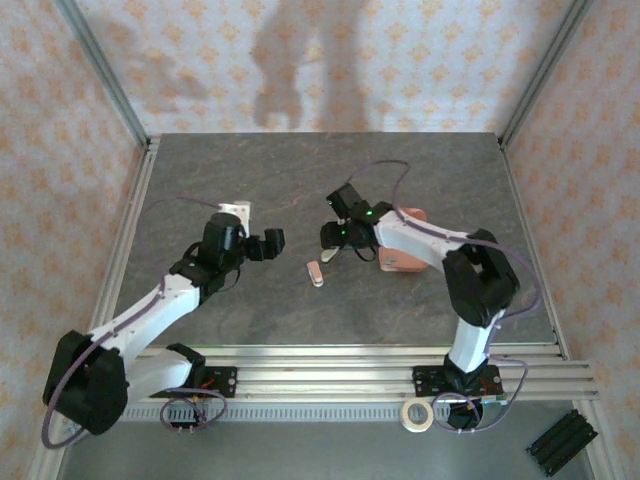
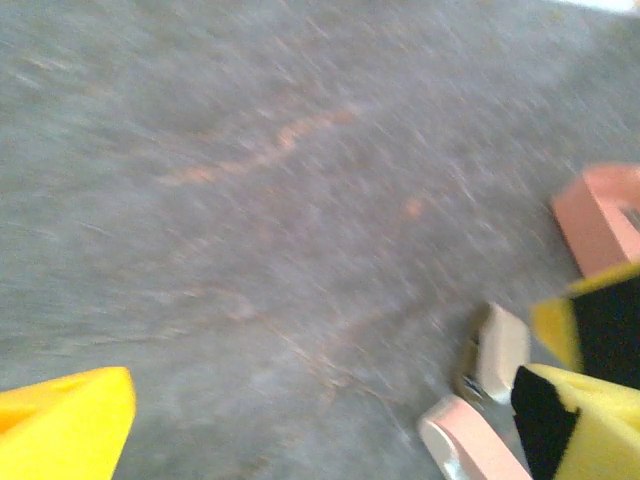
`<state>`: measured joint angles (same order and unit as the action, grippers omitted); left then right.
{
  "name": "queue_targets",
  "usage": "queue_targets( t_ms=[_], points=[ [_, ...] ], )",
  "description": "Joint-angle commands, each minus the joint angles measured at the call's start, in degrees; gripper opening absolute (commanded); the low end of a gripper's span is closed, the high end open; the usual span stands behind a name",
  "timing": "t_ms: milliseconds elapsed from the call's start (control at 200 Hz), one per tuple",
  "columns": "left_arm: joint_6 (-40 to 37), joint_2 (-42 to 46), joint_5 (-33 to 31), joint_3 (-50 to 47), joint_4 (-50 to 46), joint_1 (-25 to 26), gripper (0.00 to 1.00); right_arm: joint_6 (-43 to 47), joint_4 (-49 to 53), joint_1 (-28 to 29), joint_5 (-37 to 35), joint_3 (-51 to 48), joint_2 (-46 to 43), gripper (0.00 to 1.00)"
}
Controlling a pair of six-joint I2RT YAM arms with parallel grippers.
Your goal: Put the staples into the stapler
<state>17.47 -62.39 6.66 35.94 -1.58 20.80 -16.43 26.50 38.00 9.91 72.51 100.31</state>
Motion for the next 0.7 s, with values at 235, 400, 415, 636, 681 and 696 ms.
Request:
queue_targets(
  t_ms=[235,400,415,636,681,696],
  points=[
    [-12.17,5.44,-36.54,-10.99,15.08,-5.06,1.0,7.57,-18.54,-18.4,-13.13,-23.56,-23.56,1.0],
    [-16.3,-0.32,-34.43,-19.1,35.59,-7.69,1.0,10.28,-32.17,-28.38,-13.64,-36.55,-30.36,1.0],
    [-16.33,-1.68,-34.56,-19.67,37.99,-7.9,1.0,10.68,-33.59,-29.09,-13.59,-37.39,-30.69,1.0],
    [-21.68,-15.72,-31.73,-22.74,61.39,-9.82,1.0,21.22,-53.77,-33.93,-10.93,-47.8,-28.46,1.0],
    [-21.21,-21.06,-28.61,-23.56,67.24,-10.85,1.0,21.61,-59.57,-34.38,-11.05,-49.84,-26.19,1.0],
    [-21.59,-23.85,-27.09,-23.82,70.29,-11.16,1.0,21.48,-60.7,-34.5,-11.14,-50.14,-25.6,1.0]
  ],
)
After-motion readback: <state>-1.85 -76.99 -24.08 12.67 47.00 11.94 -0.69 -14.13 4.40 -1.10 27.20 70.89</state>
